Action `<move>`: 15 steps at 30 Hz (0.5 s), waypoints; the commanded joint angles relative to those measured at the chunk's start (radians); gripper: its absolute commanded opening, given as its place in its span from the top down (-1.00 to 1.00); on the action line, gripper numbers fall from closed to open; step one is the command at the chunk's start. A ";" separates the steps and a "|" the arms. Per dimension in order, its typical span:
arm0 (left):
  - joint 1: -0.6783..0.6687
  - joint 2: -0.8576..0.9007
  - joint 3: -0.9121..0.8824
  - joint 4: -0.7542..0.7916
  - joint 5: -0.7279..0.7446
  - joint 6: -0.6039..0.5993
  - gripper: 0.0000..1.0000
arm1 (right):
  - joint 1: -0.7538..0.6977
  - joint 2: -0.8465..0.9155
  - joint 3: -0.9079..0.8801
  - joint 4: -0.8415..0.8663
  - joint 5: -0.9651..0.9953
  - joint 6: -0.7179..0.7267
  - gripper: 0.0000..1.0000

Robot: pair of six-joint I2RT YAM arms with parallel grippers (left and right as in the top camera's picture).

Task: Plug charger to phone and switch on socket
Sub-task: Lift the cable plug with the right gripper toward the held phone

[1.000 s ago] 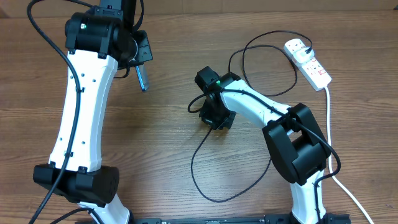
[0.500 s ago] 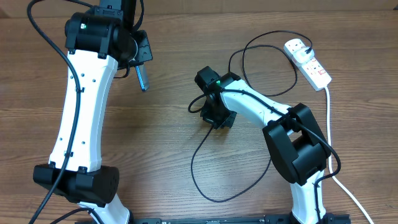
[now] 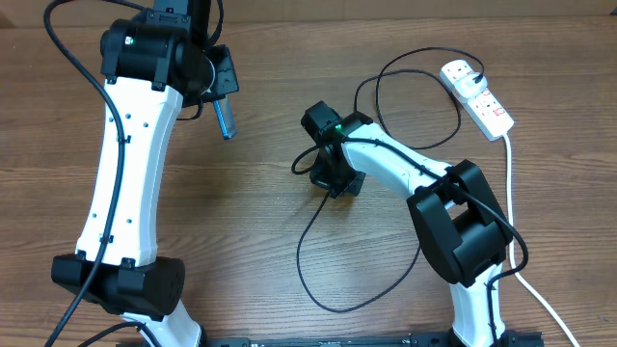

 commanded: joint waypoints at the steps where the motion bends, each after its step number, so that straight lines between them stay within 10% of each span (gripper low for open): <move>1: 0.001 -0.005 0.014 0.034 0.172 0.069 0.92 | -0.026 -0.005 0.064 -0.042 0.042 -0.068 0.93; 15: 0.160 -0.005 0.014 0.349 1.151 0.095 0.92 | -0.016 -0.571 0.146 -0.102 -0.315 -0.474 0.93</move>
